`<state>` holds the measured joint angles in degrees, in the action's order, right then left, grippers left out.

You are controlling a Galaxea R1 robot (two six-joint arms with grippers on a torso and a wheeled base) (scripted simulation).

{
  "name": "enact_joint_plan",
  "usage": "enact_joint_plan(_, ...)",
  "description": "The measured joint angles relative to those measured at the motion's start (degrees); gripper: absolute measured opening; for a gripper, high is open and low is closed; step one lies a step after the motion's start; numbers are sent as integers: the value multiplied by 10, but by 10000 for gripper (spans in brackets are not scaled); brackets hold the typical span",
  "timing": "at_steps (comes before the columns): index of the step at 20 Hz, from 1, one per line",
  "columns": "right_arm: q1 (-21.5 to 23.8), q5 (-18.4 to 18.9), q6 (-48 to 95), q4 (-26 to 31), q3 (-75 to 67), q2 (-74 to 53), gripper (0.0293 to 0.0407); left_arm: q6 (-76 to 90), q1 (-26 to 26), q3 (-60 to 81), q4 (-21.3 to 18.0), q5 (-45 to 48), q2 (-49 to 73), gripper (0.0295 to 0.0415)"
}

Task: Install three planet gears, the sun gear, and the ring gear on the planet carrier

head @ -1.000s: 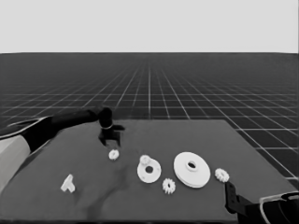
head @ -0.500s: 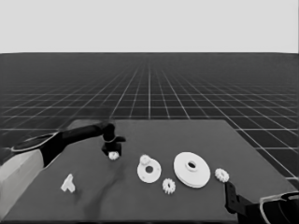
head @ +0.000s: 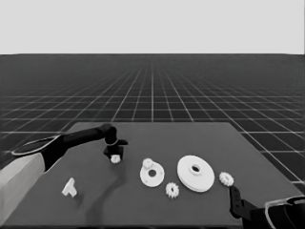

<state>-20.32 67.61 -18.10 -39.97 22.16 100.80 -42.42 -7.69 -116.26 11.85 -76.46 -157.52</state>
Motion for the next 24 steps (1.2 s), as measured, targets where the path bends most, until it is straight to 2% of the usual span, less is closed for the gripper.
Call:
enact_joint_plan(4,0,0,0,0,0,0,385,0,0,0,0,0,0,313)
enact_joint_plan(5,0,0,0,0,0,0,385,-29,31,61,-18,-35,26,313)
enact_joint_plan(7,0,0,0,0,0,0,385,-43,76,94,-44,-63,40,313)
enact_joint_plan(13,0,0,0,0,0,0,385,-45,96,100,-60,-77,42,313)
enact_joint_plan(14,0,0,0,0,0,0,385,-45,96,100,-60,-77,42,313)
enact_joint_plan(15,0,0,0,0,0,0,385,-248,88,280,-31,-93,52,313)
enact_joint_plan(16,0,0,0,0,0,0,385,-349,80,353,-20,-108,6,313)
enact_joint_plan(19,0,0,0,0,0,0,385,-438,72,372,-11,-127,-82,313)
enact_joint_plan(24,0,0,0,0,0,0,385,-455,70,366,-10,-132,-104,313)
